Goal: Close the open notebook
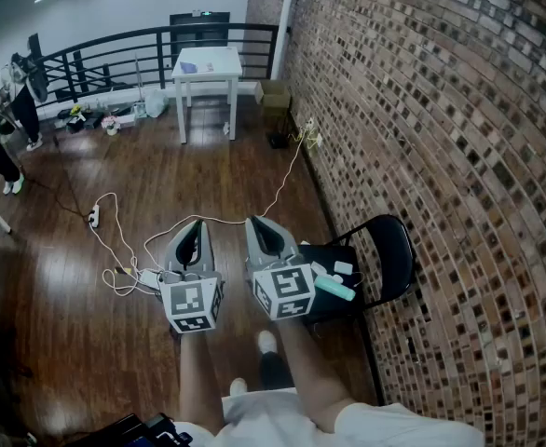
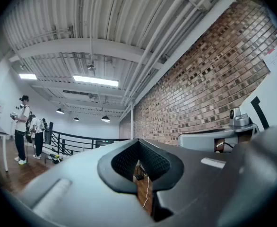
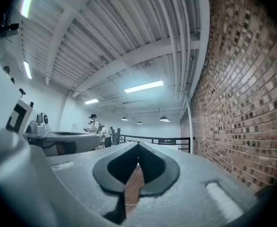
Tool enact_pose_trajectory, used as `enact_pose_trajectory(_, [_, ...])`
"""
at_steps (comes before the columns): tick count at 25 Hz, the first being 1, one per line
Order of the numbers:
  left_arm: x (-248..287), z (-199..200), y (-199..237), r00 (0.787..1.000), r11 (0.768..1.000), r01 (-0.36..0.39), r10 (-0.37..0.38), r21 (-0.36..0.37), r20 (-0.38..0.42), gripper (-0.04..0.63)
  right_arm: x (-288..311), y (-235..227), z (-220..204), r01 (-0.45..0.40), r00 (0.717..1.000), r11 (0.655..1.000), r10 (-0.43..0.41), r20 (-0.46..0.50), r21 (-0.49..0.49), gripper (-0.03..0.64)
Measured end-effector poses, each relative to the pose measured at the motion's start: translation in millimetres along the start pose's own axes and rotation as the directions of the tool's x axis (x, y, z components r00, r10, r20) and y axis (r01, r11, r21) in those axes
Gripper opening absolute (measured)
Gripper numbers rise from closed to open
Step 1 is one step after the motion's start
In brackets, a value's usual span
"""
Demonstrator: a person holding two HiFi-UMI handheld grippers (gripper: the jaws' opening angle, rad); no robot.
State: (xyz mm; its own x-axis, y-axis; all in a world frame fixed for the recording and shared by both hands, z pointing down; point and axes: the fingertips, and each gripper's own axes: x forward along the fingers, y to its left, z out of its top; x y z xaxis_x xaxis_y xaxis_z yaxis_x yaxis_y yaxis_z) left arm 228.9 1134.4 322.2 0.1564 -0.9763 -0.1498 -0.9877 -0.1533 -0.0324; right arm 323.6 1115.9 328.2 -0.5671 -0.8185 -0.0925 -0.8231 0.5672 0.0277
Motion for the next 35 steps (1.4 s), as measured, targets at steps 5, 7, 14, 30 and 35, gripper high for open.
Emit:
enact_pose_trajectory(5, [61.0,-1.9,-13.1,1.0,1.0,-0.021,0.021,-0.02,0.003,0.018,39.4,-51.8,-6.7,-0.025,0.999,1.0,0.025,-0.029,-0.007,-0.009])
enact_pose_trajectory(7, [92.7,6.0,-14.7,0.999,0.999,-0.038,0.039,-0.016,0.031,0.018,60.0,-77.4,-1.8,-0.034,0.999,0.999,0.033,-0.018,-0.01,-0.009])
enact_pose_trajectory(14, [187.1,15.9,-23.5,0.994,0.996,-0.083,0.082,0.017,0.076,0.018,123.0,-153.5,18.8,-0.078,0.996,0.997,0.078,0.04,0.008,-0.009])
enact_pose_trajectory(30, [299.5,-44.5,3.3,0.99,0.991,-0.135,0.135,0.004,-0.045,0.018,233.9,-207.7,-33.3,-0.159,0.987,0.987,0.159,-0.006,0.032,-0.008])
enact_pose_trajectory(35, [371.7,-59.2,21.8,0.997,0.997,-0.079,0.079,-0.019,-0.011,0.018,292.9,-241.1,-45.6,-0.128,0.992,0.991,0.129,-0.018,0.05,-0.008])
